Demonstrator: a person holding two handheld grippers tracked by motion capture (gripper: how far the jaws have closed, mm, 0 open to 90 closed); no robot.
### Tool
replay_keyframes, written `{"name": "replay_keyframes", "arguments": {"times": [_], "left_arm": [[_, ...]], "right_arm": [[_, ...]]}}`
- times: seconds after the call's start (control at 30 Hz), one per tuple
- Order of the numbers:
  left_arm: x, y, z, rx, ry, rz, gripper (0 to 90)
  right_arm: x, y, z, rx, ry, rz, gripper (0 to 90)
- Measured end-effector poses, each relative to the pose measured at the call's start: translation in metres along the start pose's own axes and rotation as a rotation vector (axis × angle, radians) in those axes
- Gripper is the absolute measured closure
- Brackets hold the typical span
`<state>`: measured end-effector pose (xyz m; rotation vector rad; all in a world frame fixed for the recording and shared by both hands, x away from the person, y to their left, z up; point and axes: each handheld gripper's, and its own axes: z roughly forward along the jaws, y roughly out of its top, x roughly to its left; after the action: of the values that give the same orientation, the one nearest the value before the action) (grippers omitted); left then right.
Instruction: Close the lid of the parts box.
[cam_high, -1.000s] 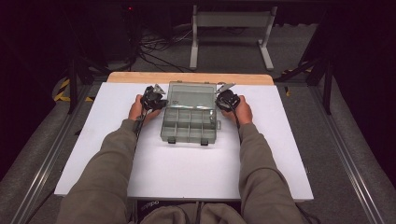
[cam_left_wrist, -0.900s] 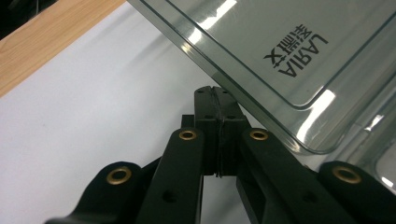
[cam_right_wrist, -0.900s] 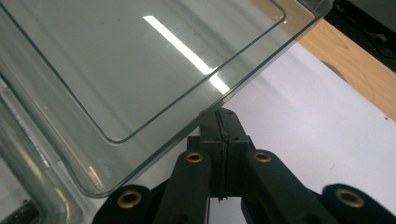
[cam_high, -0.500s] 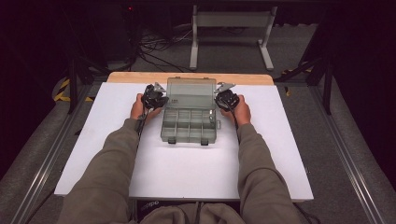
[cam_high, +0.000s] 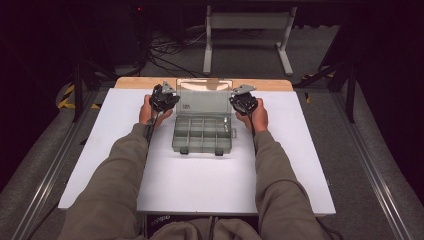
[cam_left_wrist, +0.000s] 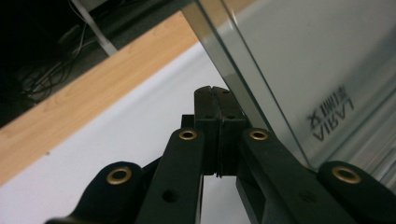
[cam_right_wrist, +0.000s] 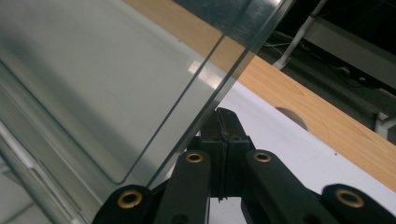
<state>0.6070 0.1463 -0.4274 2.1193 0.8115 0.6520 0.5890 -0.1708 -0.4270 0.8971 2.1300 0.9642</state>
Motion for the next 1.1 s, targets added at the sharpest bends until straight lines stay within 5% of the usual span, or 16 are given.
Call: {"name": "replay_keyframes", "arguments": {"times": [0.23,0.33,0.37,0.47,0.83,0.9,1.0,1.1], "left_arm": [[0.000,0.021,-0.026,-0.062,0.018,0.018,89.3],[0.000,0.024,-0.034,-0.090,0.008,-0.005,89.3],[-0.002,0.027,-0.040,-0.084,0.023,0.022,89.1],[-0.004,0.029,-0.048,-0.114,0.002,-0.014,89.3],[-0.016,0.028,-0.066,-0.117,0.043,0.033,89.3],[-0.017,0.027,-0.067,-0.116,0.040,0.023,89.3],[-0.019,0.026,-0.070,-0.126,0.043,0.030,89.3],[-0.023,0.025,-0.072,-0.118,0.054,0.031,89.3]], "right_arm": [[-0.002,0.016,-0.019,-0.059,0.008,0.021,90.0],[0.000,0.021,-0.027,-0.074,-0.006,0.023,90.0],[0.000,0.023,-0.033,-0.089,0.005,0.056,90.0],[0.002,0.027,-0.042,-0.106,-0.002,0.062,90.0],[0.012,0.031,-0.061,-0.121,-0.022,0.059,90.0],[0.012,0.032,-0.064,-0.135,-0.012,0.087,90.0],[0.016,0.032,-0.068,-0.130,-0.031,0.049,90.0],[0.017,0.030,-0.071,-0.139,-0.012,0.070,90.0]]}}
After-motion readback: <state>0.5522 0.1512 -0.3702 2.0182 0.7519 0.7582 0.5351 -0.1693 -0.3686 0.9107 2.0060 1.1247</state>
